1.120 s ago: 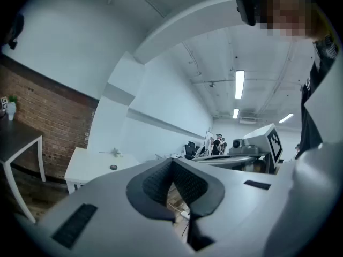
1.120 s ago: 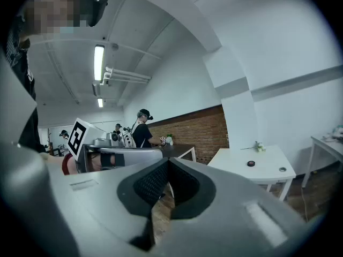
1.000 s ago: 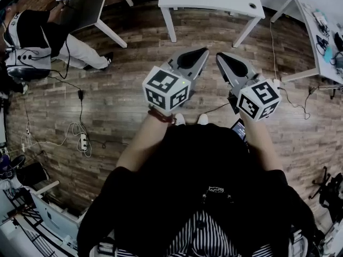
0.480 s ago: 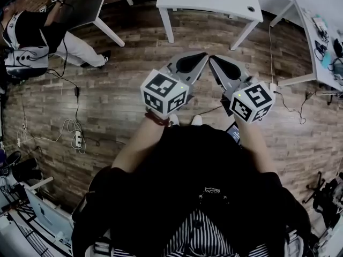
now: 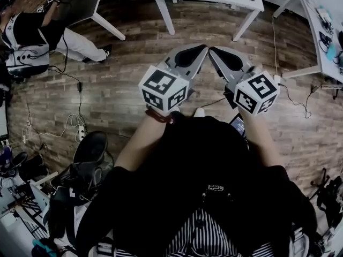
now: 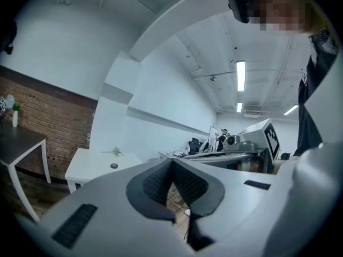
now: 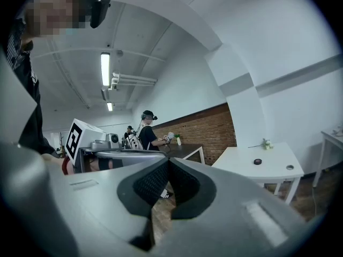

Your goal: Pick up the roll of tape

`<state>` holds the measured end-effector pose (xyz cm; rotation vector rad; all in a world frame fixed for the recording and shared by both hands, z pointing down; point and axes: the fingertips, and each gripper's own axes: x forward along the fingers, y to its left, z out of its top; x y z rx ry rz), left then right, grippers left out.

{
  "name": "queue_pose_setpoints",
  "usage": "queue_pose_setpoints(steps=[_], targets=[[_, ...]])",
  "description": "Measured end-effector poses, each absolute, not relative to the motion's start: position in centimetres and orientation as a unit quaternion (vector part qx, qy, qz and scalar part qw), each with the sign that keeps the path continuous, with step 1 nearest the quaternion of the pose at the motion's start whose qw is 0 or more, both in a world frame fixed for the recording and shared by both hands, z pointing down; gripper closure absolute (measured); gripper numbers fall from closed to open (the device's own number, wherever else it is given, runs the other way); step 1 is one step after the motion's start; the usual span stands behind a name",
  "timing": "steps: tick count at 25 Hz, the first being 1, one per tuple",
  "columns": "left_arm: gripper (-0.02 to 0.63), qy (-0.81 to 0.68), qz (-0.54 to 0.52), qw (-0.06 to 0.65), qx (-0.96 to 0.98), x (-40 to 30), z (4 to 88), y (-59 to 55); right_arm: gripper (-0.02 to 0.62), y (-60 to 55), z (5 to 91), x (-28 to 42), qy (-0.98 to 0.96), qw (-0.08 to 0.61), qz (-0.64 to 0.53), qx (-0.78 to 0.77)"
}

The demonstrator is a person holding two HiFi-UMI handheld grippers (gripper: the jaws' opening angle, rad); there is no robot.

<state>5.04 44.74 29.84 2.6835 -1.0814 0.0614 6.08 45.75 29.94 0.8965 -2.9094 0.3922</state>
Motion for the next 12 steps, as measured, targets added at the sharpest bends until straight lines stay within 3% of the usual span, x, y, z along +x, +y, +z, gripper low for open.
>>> queue_pose_setpoints(steps=[12], targets=[[0.603,-0.363,0.032,0.112,0.924,7.3,29.4,44.6,0.593,45.8,29.4,8.2,-0.947,0.031,0.120,0.297]])
